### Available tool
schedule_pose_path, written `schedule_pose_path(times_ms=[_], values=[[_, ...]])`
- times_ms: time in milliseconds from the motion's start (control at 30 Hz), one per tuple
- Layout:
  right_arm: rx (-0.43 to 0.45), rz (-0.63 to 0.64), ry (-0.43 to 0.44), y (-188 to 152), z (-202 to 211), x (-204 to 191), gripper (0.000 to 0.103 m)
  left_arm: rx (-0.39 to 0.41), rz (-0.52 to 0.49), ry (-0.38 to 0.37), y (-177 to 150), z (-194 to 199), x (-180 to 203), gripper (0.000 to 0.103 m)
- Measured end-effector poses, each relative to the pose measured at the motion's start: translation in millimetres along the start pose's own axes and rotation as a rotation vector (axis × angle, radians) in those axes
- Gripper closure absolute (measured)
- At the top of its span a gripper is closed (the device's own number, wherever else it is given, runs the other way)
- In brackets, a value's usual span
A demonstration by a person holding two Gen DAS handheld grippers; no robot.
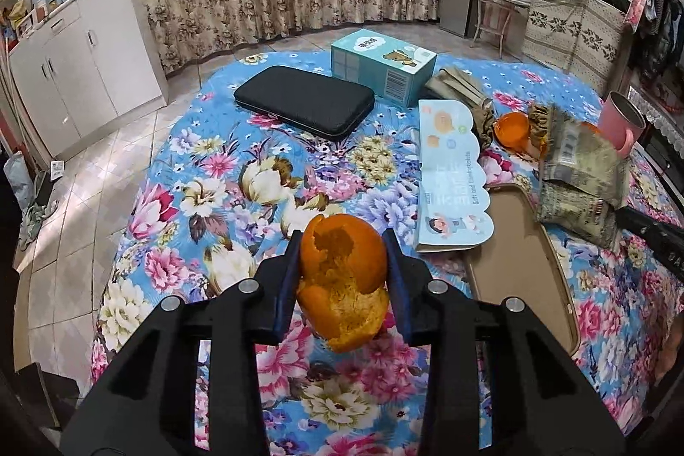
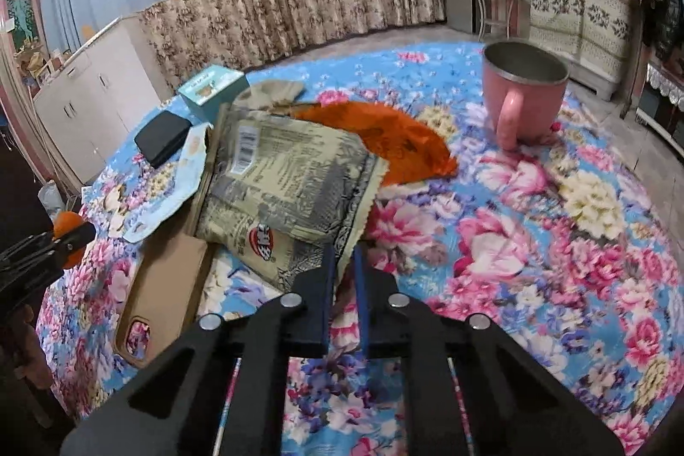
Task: Collect trash
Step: 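Lift the snack wrapper with the right tool, holding the orange peel in the left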
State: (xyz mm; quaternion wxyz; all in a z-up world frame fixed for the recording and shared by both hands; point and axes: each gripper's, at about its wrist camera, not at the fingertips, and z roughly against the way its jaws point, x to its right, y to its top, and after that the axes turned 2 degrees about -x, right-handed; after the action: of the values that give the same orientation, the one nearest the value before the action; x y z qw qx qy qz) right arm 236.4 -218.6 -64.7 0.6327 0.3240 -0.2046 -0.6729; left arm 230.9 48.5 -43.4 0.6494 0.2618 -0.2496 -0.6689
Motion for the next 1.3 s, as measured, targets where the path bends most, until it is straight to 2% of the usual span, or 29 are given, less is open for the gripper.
schedule_pose_path(times_ms=[267,533,600,667,767,800,833,867,900,933,1167,1300], values=[[0.073,0.037,-0.067,-2.3,41.3,8.4,0.1,0.015,-0.003,0.02,-3.1,3.3,-2.5,0.067],[0.086,0.038,-0.112,-10.7,89.4,39.4,0.1,0.043,-0.042,-0.007,-2.3,21.7,13.7,0.067],[0.031,-0.004,-0.083,-10.3,85.0,51.5,0.1,0.059,-0.031,-0.036,1.2,29.8,18.7,0.067],[0.04,-0.053,-0.049,-10.9,82.8,58.6,0.098,0.057,-0.033,-0.052,3.1,31.8,23.9,0.067],[0.031,-0.064,-0.044,-8.3,70.8,53.2,0.097,0.069,-0.074,-0.017,4.6,31.5,33.8,0.067],[0.03,-0.063,-0.055,-7.6,66.8,49.1,0.095,0.068,-0.079,-0.018,5.5,30.8,35.3,0.067],[0.032,-0.059,-0.07,-4.8,61.9,44.4,0.083,0.07,-0.081,-0.024,8.3,29.7,36.1,0.067],[0.036,-0.057,-0.079,-2.3,57.5,40.2,0.055,0.077,-0.082,-0.028,11.2,29.0,36.6,0.066],[0.041,-0.058,-0.081,-0.8,54.9,37.5,0.042,0.087,-0.083,-0.029,14.2,28.8,36.3,0.066],[0.05,-0.057,-0.085,1.3,51.8,34.6,0.035,0.098,-0.083,-0.029,19.0,26.0,35.7,0.066],[-0.001,-0.034,-0.088,14.6,12.4,20.5,0.035,0.101,-0.046,-0.043,38.9,3.1,23.2,0.065],[-0.021,-0.045,-0.066,19.3,-7.4,15.5,0.035,0.108,-0.055,-0.015,39.4,-3.6,15.9,0.065]])
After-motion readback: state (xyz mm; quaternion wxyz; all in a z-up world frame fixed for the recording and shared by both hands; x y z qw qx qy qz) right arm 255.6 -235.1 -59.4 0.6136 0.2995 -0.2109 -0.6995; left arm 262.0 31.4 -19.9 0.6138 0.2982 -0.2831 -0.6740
